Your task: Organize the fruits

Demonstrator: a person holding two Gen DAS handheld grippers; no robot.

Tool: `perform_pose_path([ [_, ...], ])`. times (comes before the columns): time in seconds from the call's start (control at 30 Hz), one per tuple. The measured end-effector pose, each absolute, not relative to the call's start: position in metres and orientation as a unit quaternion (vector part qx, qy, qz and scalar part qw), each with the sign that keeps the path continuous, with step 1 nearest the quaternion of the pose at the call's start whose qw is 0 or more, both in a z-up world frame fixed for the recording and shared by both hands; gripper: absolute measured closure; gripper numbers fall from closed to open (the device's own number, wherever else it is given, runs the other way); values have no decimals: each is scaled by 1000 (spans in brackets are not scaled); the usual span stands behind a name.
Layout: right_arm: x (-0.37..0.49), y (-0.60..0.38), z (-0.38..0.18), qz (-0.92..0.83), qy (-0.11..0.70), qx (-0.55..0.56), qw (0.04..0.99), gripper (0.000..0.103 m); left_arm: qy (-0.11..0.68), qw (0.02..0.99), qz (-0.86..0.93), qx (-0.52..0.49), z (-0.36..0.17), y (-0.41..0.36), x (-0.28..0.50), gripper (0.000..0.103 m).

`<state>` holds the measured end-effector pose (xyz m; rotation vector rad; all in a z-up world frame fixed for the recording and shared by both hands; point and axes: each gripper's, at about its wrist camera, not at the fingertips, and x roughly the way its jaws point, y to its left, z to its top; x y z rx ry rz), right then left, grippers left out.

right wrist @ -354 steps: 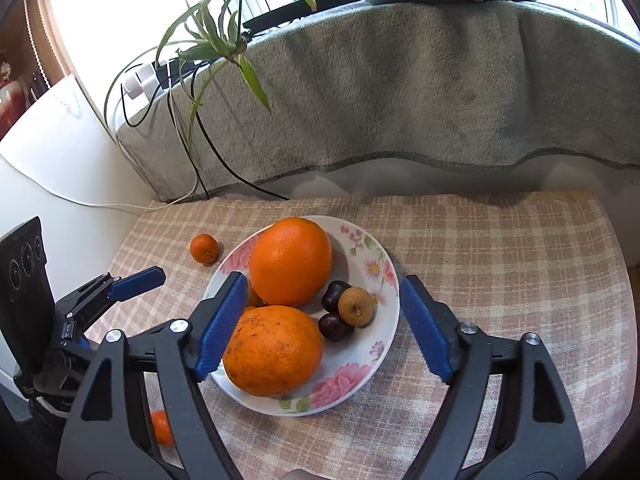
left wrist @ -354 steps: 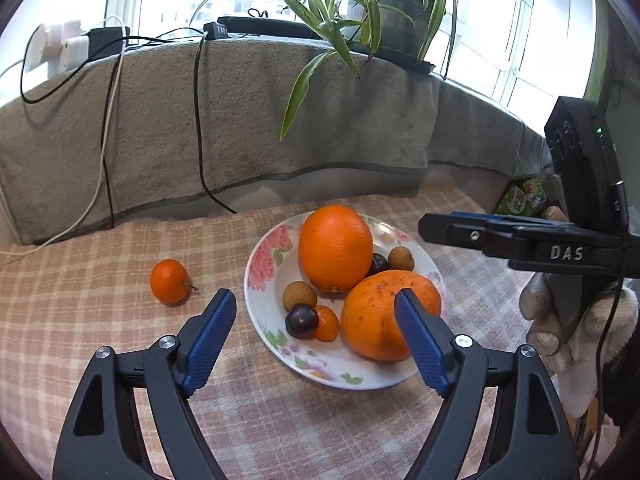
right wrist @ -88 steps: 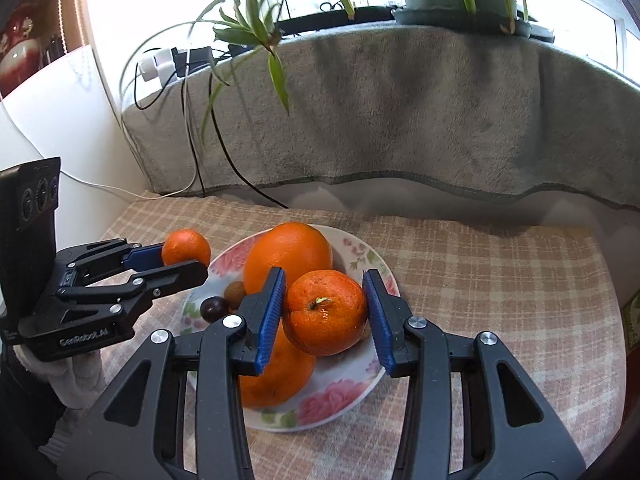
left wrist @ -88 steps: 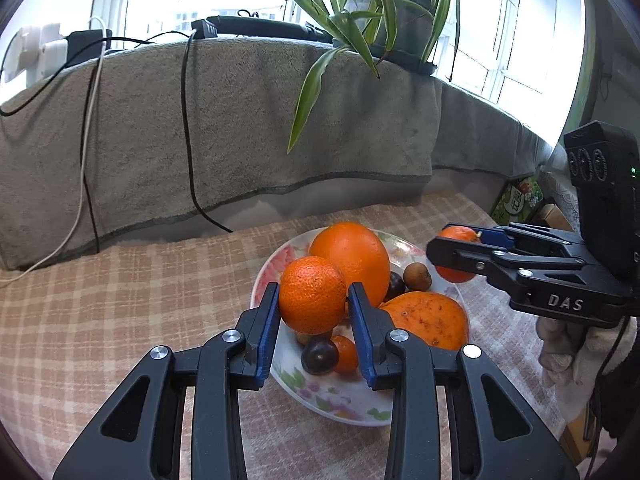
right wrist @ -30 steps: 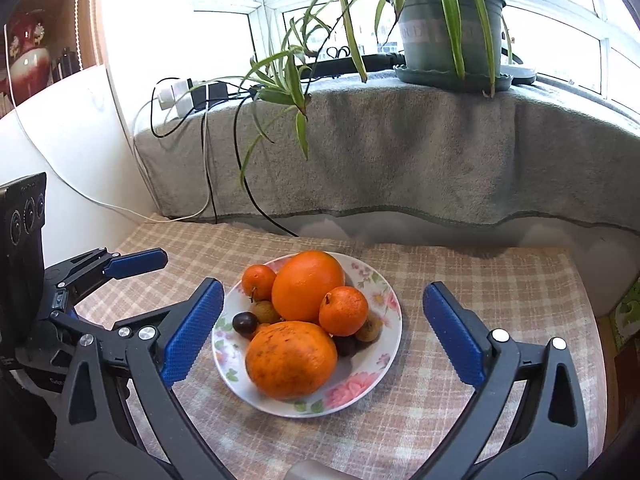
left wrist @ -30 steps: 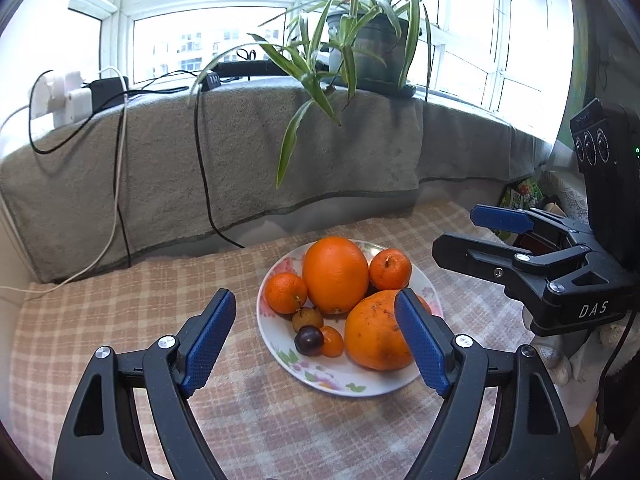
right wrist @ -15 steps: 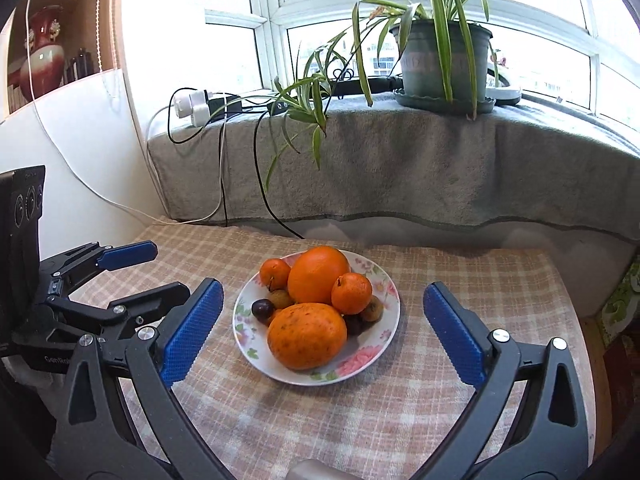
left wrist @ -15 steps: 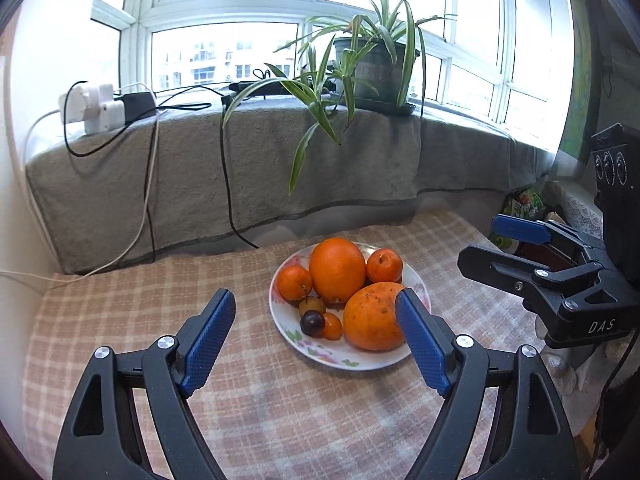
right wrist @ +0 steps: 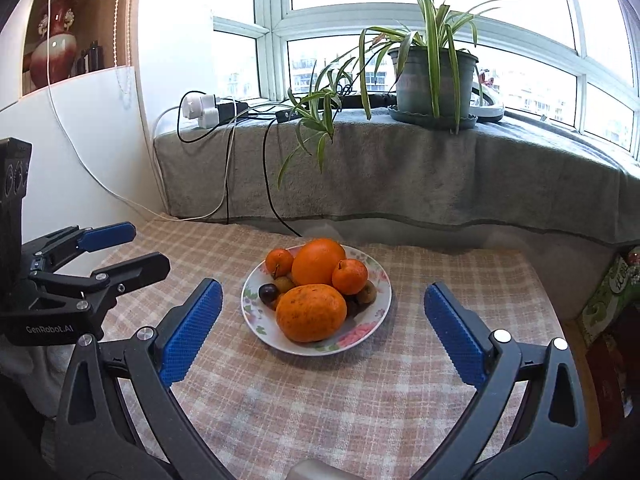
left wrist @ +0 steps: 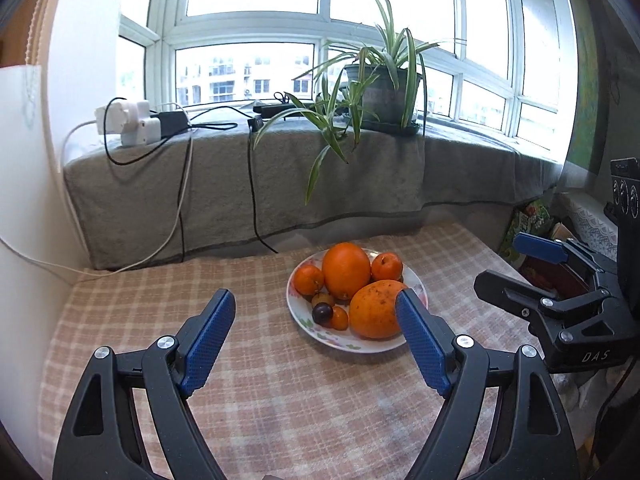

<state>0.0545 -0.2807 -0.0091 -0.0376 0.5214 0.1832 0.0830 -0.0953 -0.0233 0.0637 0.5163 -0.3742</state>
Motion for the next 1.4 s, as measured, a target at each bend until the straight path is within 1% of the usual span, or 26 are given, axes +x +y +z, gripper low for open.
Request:
perform_pose_path([
  [0.4, 37, -279, -8, 82, 249, -22, 965, 0, 240, 956, -163, 34, -16, -90, 58, 20],
  [0.57, 31, -277, -7, 83, 245, -22, 966, 0, 235, 959, -153, 36, -13, -88, 50, 17],
  [0.87, 26, -279, -4, 82, 244, -14, 966, 0, 243, 957, -156, 19, -11, -83, 45, 17],
  [1.4, 25, -281, -6, 83, 249, -15, 965, 0, 238, 960, -146, 23, -10, -82, 40, 17],
])
